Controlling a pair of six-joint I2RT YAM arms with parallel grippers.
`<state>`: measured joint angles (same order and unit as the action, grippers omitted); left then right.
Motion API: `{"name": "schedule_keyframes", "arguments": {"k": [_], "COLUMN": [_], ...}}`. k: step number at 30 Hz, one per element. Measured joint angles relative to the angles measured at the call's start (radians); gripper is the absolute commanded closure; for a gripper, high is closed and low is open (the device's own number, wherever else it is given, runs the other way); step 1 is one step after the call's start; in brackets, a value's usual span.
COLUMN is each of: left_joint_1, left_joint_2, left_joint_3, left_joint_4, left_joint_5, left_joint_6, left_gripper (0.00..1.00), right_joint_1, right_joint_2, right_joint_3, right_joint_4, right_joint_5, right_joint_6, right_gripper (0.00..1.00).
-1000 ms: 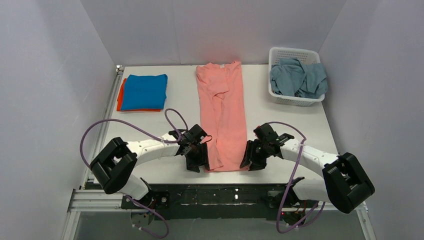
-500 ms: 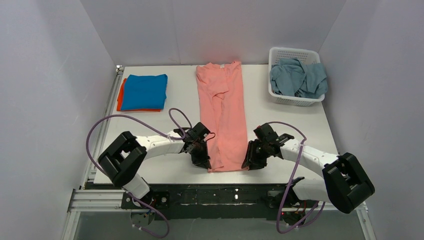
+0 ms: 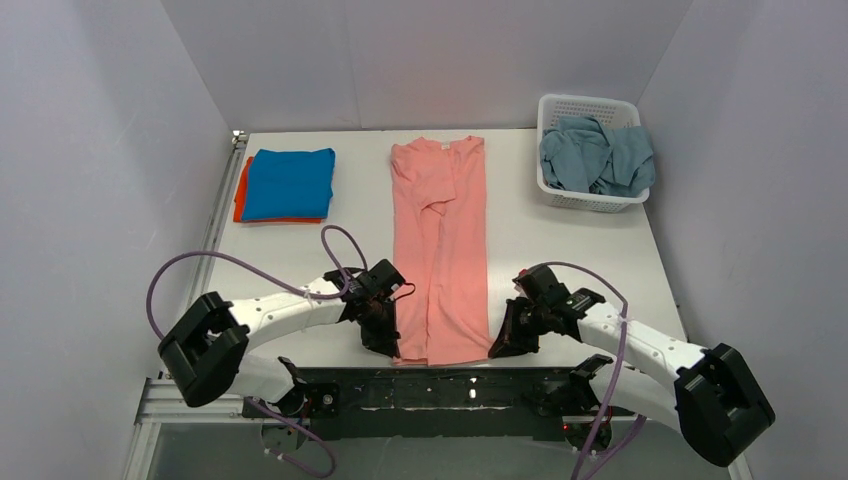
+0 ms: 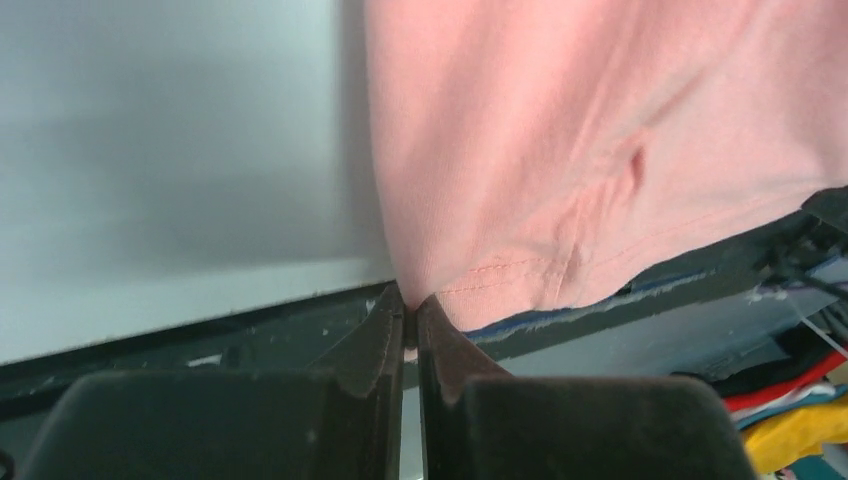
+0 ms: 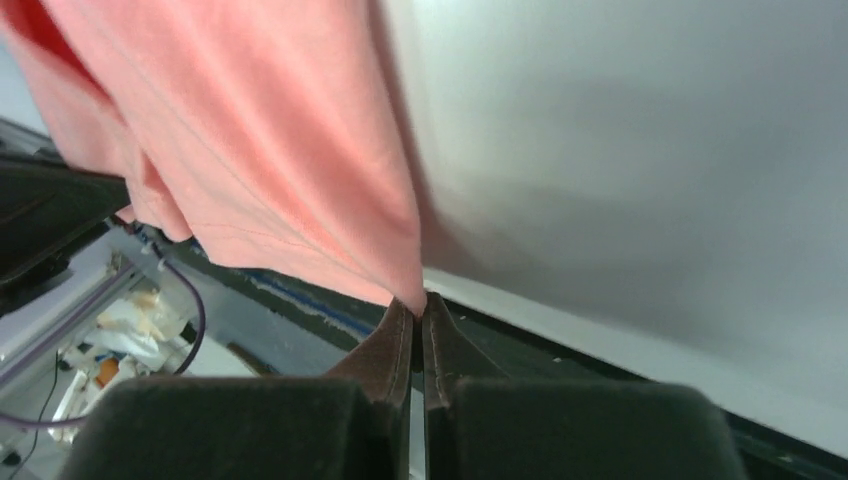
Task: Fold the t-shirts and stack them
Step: Fold the folded rectangular tshirt in 1/3 of the way
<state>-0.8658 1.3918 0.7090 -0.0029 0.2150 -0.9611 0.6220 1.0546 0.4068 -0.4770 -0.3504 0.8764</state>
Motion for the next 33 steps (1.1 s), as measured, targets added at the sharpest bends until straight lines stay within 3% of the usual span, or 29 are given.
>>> {"name": "schedule_keyframes", "arguments": {"k": [5,16,24,33], "left_joint_1": [-0.043,-0.064,0.067,0.241], "left_joint_2": [-0.109,-0.077,-0.063,0.130], "left_joint_3": [-0.007,0.082,0.179,0.408], "left_joint_4": [-0.059,-0.127,-0.135,-0.132], "left_joint_5": [0.002,-0.040,-0.062,-0.065], "left_joint_6": [-0.002,-0.003,0.038,0.114], "left_gripper": [1.00,1.00,1.00,1.00], "right_joint_1": [0.068,0.080,0.036,-0.096], "right_joint_2": [-0.116,-0.121,0.062,0.309], "right_joint_3": [-0.003,0.088,0.330,0.662], "right_joint_4": [-0.026,-0.105,-0.149,-0.164], "right_joint_5": [-0.052,-0.049,0.021,0.092], "right_joint_6": [0.043,0.061,-0.027,-0.148], "right_gripper": [0.99,0.99,0.99,0.99]}}
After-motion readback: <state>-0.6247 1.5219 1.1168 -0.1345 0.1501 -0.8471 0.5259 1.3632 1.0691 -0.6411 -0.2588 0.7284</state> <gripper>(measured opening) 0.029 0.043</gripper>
